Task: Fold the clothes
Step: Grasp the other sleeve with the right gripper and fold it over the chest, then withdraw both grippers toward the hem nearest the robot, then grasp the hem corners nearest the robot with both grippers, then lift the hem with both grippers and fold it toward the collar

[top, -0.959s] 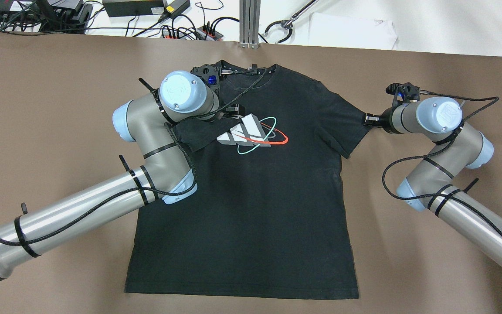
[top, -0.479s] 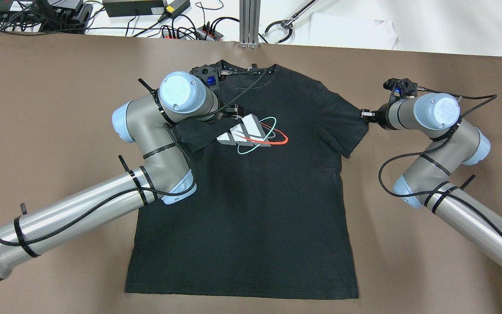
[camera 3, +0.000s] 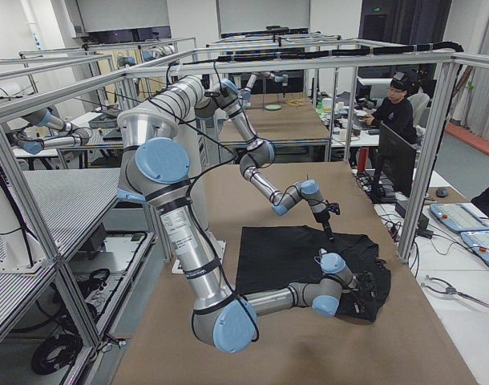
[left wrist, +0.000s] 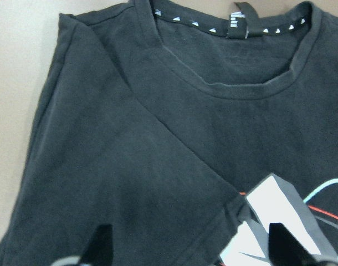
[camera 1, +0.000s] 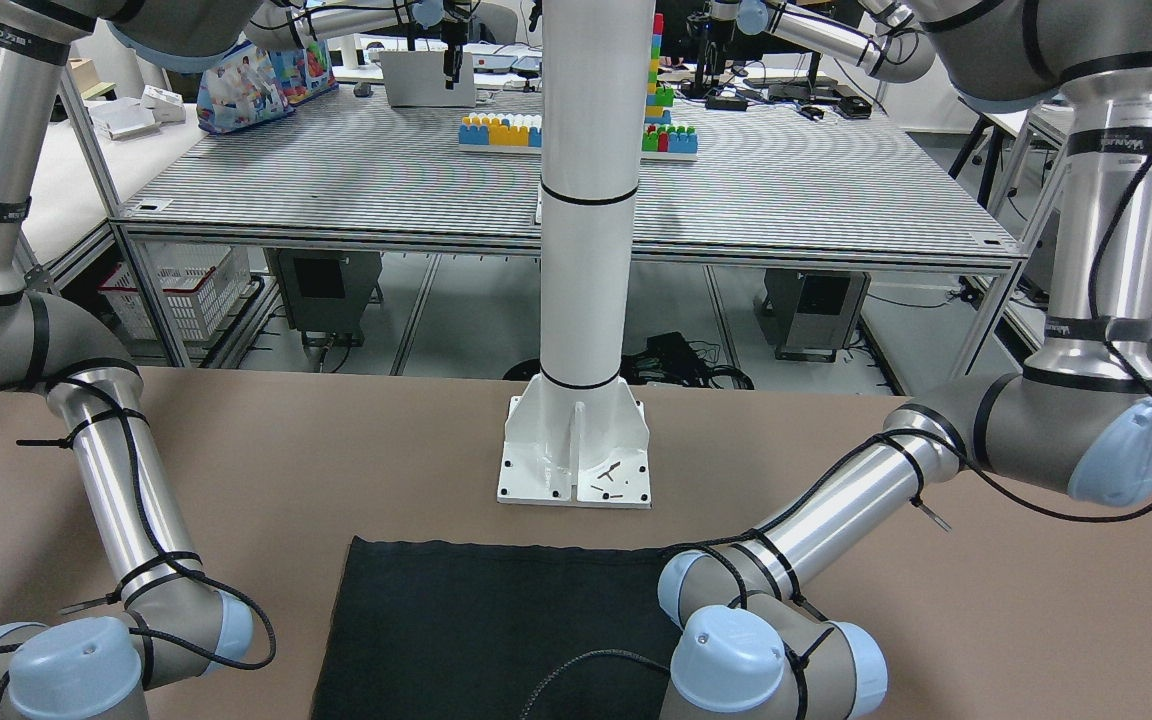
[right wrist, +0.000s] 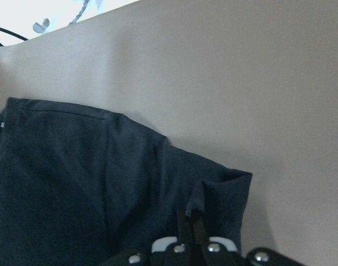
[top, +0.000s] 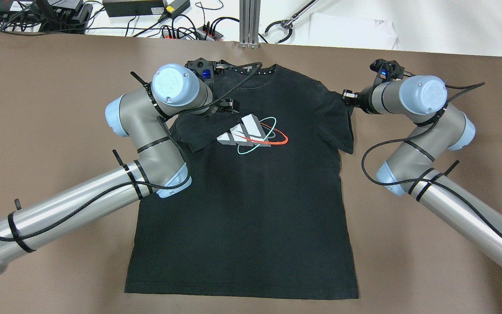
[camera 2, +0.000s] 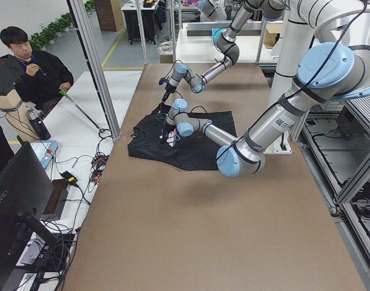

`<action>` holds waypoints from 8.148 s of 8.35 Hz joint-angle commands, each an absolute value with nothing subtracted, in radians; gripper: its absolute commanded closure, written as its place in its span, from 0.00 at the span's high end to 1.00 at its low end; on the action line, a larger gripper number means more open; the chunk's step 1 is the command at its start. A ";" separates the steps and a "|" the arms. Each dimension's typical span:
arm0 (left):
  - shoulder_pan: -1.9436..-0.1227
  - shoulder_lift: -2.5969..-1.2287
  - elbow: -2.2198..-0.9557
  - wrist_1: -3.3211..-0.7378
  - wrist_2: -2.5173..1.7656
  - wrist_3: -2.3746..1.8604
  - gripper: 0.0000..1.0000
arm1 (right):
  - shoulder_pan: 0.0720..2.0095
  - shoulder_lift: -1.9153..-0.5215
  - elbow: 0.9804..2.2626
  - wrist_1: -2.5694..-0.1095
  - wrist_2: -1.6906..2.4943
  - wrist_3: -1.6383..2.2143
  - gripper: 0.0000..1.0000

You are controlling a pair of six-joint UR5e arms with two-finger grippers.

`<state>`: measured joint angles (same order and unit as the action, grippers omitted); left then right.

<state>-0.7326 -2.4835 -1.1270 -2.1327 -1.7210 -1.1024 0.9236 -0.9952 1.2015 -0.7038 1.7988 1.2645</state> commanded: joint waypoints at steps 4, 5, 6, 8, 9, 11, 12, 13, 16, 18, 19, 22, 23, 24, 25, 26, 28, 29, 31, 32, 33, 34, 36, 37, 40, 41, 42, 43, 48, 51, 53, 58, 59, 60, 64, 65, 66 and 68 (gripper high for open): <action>-0.776 -2.411 -1.127 -2.206 -1.735 -1.035 1.00 | 0.697 -0.738 1.186 -0.925 1.504 1.454 0.00; -0.778 -2.411 -1.127 -2.206 -1.735 -1.035 1.00 | 0.678 -0.739 1.174 -0.927 1.502 1.450 0.07; -0.778 -2.411 -1.127 -2.206 -1.735 -1.035 1.00 | 0.664 -0.735 1.129 -0.927 1.499 1.442 0.75; -0.779 -2.413 -1.129 -2.206 -1.736 -1.035 1.00 | 0.658 -0.735 1.120 -0.927 1.477 1.430 0.94; -0.781 -2.416 -1.131 -2.207 -1.750 -1.035 1.00 | 0.660 -0.736 1.132 -0.925 1.477 1.342 0.94; -0.807 -2.408 -1.202 -2.206 -1.844 -1.052 1.00 | 0.663 -0.825 1.280 -0.927 1.509 1.281 0.94; -0.805 -2.392 -1.241 -2.206 -1.842 -1.102 1.00 | 0.663 -0.857 1.345 -0.954 1.528 1.295 0.94; -0.801 -2.354 -1.296 -2.207 -1.850 -1.186 1.00 | 0.654 -0.903 1.465 -1.036 1.529 1.328 0.94; -0.692 -2.125 -1.599 -2.207 -1.832 -1.454 1.00 | 0.547 -1.160 1.858 -1.103 1.568 1.610 0.94; -0.603 -1.943 -1.818 -2.207 -1.792 -1.581 1.00 | 0.490 -1.267 1.958 -1.091 1.568 1.760 0.94; -0.521 -1.869 -1.903 -2.206 -1.716 -1.626 1.00 | 0.441 -1.325 1.998 -1.088 1.556 1.822 0.94; -0.300 -1.705 -2.020 -2.230 -1.532 -1.692 1.00 | 0.229 -1.516 2.114 -1.033 1.351 1.931 0.94; -0.213 -1.657 -2.017 -2.285 -1.443 -1.697 1.00 | 0.165 -1.578 2.112 -0.961 1.286 1.931 0.94; -0.168 -1.620 -2.019 -2.313 -1.412 -1.698 1.00 | 0.134 -1.651 2.112 -0.865 1.270 1.931 0.94; -0.146 -1.579 -2.017 -2.319 -1.410 -1.687 1.00 | 0.126 -1.705 2.112 -0.823 1.264 1.931 0.94; -0.132 -1.548 -2.016 -2.321 -1.396 -1.681 1.00 | 0.127 -1.719 2.112 -0.822 1.259 1.928 0.94; -0.109 -1.516 -2.010 -2.321 -1.374 -1.684 1.00 | 0.126 -1.718 2.112 -0.821 1.256 1.928 0.94; -0.107 -1.514 -2.006 -2.321 -1.374 -1.690 1.00 | 0.126 -1.718 2.112 -0.822 1.256 1.928 0.94; -0.088 -1.516 -2.003 -2.321 -1.350 -1.692 0.95 | 0.126 -1.718 2.111 -0.822 1.256 1.928 0.94; -0.075 -1.516 -2.003 -2.321 -1.338 -1.692 0.69 | 0.126 -1.718 2.111 -0.821 1.256 1.928 0.94; -0.074 -1.516 -2.003 -2.321 -1.339 -1.692 0.50 | 0.126 -1.718 2.111 -0.822 1.256 1.928 0.94; -0.072 -1.516 -2.003 -2.321 -1.339 -1.690 0.45 | 0.126 -1.718 2.111 -0.821 1.256 1.927 0.94; -0.074 -1.513 -2.002 -2.321 -1.339 -1.689 0.45 | 0.126 -1.718 2.109 -0.822 1.256 1.927 0.94; -0.075 -1.513 -2.002 -2.321 -1.339 -1.689 0.45 | 0.126 -1.718 2.109 -0.822 1.256 1.927 0.94; -0.075 -1.505 -2.000 -2.319 -1.339 -1.683 0.44 | 0.126 -1.718 2.109 -0.822 1.256 1.925 0.94; -0.074 -1.505 -2.000 -2.319 -1.339 -1.683 0.08 | 0.126 -1.718 2.108 -0.822 1.256 1.924 0.94; -0.074 -1.505 -2.000 -2.319 -1.339 -1.683 0.00 | 0.126 -1.720 2.108 -0.822 1.256 1.924 0.94; -0.075 -1.505 -2.000 -2.319 -1.339 -1.681 0.00 | 0.126 -1.721 2.105 -0.824 1.258 1.922 0.94; -0.074 -1.508 -2.002 -2.319 -1.339 -1.681 0.00 | 0.083 -1.786 2.059 -0.824 1.235 1.925 0.85; -0.074 -1.508 -2.002 -2.319 -1.339 -1.681 0.00 | 0.034 -1.772 2.057 -0.830 1.172 1.933 0.59; -0.074 -1.506 -2.002 -2.319 -1.339 -1.681 0.00 | 0.021 -1.772 2.056 -0.833 1.166 1.934 0.52; -0.074 -1.508 -2.002 -2.319 -1.339 -1.681 0.00 | 0.009 -1.769 2.039 -0.834 1.164 1.934 0.35; -0.074 -1.508 -2.002 -2.319 -1.339 -1.681 0.00 | 0.009 -1.769 2.037 -0.834 1.164 1.934 0.19; -0.074 -1.508 -2.003 -2.319 -1.338 -1.681 0.00 | 0.009 -1.770 2.039 -0.834 1.164 1.934 0.04; -0.093 -1.490 -2.113 -2.310 -1.377 -1.671 0.00 | 0.017 -1.776 2.121 -0.839 1.170 1.908 0.00; -0.159 -1.479 -2.188 -2.231 -1.484 -1.660 0.00 | 0.024 -1.773 2.187 -0.857 1.177 1.881 0.00; -0.231 -1.503 -2.242 -2.121 -1.565 -1.626 0.00 | 0.058 -1.770 2.228 -0.873 1.202 1.818 0.00; -0.342 -1.642 -2.234 -1.992 -1.646 -1.502 0.00 | 0.251 -1.732 2.230 -0.877 1.370 1.668 0.00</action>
<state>-0.2379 -1.5364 -2.2188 -2.1219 -1.5586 -1.6023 0.0984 -1.7617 2.2137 -0.8683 1.2364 1.7918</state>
